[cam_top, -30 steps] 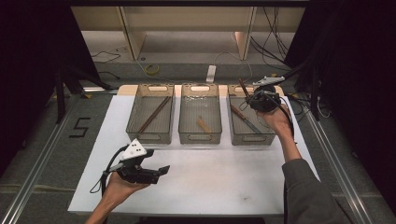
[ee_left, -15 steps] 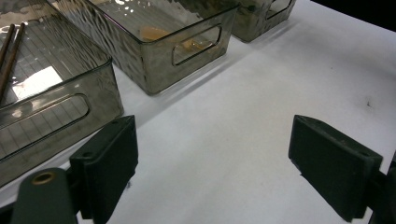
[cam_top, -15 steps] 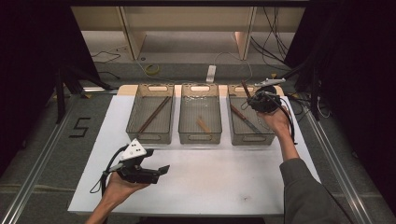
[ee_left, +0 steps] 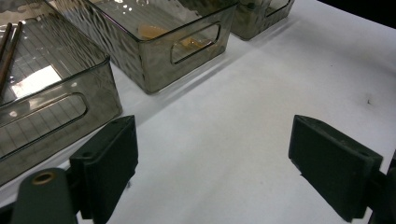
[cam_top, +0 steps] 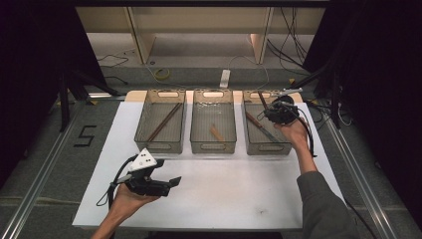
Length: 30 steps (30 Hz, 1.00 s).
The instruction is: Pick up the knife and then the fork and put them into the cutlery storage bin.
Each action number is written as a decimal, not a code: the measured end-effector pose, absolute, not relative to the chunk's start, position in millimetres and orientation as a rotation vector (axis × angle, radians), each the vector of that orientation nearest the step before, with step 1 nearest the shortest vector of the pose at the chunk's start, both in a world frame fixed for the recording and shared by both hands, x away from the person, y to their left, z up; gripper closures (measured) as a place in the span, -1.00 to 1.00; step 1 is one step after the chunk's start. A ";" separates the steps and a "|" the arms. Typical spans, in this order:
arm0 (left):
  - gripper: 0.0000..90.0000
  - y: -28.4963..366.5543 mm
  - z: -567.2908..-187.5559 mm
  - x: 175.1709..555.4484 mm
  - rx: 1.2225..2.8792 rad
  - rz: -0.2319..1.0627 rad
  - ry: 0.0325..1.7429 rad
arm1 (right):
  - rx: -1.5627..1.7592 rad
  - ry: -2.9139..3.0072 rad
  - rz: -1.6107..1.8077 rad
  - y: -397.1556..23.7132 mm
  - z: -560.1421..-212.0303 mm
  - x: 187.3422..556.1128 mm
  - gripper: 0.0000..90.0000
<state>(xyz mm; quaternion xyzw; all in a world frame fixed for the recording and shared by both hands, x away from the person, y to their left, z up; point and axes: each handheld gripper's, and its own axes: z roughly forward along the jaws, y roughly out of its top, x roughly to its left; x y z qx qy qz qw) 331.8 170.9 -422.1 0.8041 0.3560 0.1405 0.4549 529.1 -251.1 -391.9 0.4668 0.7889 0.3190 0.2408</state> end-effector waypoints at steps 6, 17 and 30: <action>-0.66 170.2 -422.8 331.7 1.985 0.346 0.879 | 1.320 2.192 0.870 -250.6 -400.5 529.8 0.69; -0.66 170.2 -422.2 331.5 1.984 0.347 0.878 | 1.294 2.203 0.953 -248.0 -392.4 523.3 0.41; -0.67 170.7 -420.8 330.7 1.967 0.344 0.867 | 1.294 2.195 1.179 -239.6 -380.3 489.4 -0.23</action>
